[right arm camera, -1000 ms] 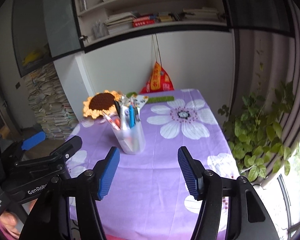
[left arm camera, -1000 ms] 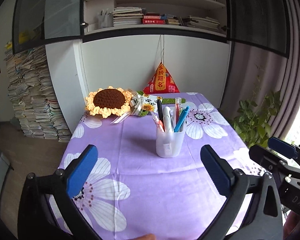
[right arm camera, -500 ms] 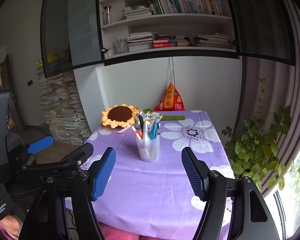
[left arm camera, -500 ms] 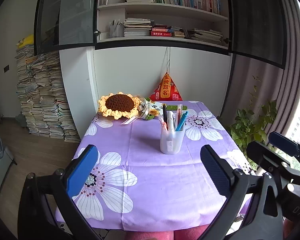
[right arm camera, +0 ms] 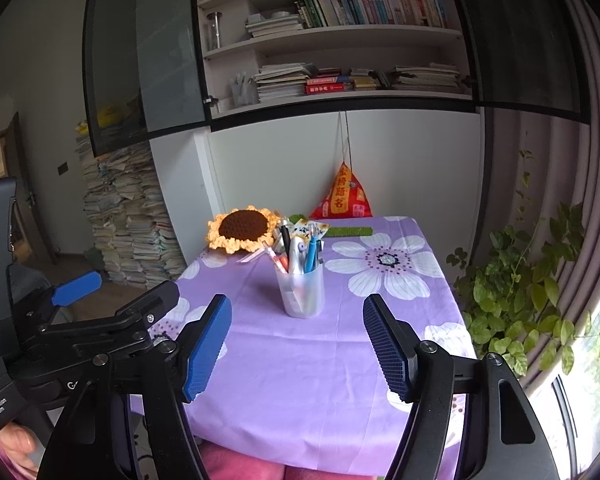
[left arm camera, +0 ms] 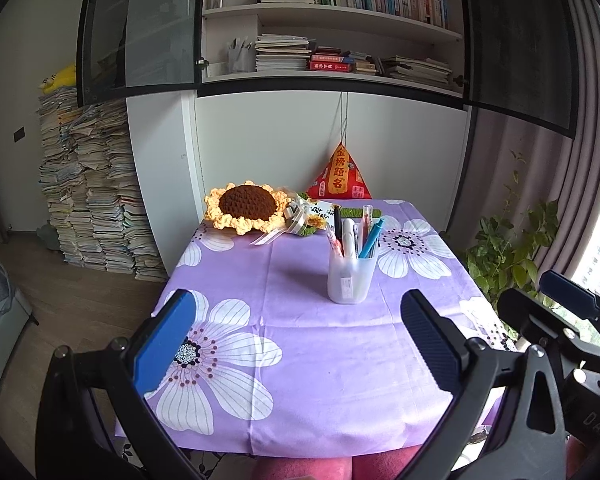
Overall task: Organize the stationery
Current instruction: 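Set the cup of pens down on the cloth with the left tool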
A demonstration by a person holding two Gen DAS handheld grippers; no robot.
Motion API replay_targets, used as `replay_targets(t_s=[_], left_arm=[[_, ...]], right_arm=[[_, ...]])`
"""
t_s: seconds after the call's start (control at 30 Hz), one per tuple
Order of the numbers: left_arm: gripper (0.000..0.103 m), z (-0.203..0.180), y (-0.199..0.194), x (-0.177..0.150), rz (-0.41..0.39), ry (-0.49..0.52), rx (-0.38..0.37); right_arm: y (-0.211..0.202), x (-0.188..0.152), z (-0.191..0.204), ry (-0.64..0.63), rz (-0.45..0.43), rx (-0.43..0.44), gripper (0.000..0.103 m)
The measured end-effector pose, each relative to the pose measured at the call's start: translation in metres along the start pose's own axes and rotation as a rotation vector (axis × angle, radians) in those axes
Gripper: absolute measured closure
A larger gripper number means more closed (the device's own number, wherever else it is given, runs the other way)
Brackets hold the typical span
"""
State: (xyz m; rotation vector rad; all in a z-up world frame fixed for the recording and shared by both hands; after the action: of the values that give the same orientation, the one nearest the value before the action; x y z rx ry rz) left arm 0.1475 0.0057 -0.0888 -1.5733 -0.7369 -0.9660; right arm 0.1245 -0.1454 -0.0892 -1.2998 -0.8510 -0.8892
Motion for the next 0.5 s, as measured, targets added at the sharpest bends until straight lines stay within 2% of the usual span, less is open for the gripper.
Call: replay_targets(t_s=[0.5], left_arm=[[0.001, -0.005, 0.01, -0.003, 0.022, 0.01, 0.006]], right_arm=[[0.019, -0.015, -0.009, 0.037, 0.062, 0.011, 0.033]])
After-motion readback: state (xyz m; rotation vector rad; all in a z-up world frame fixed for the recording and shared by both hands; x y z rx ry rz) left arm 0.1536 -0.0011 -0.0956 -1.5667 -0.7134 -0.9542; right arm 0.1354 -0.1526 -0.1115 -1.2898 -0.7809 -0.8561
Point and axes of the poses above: each gripper's, at about its wrist camera, not at the fingertips, and y roughly the way its jaws point, z to its left, x to its top, the point moved 9 cm from there along y, roughly the way its jaws point, and after that the axes turned 8 degrees about -x, right-handed, at the moved point
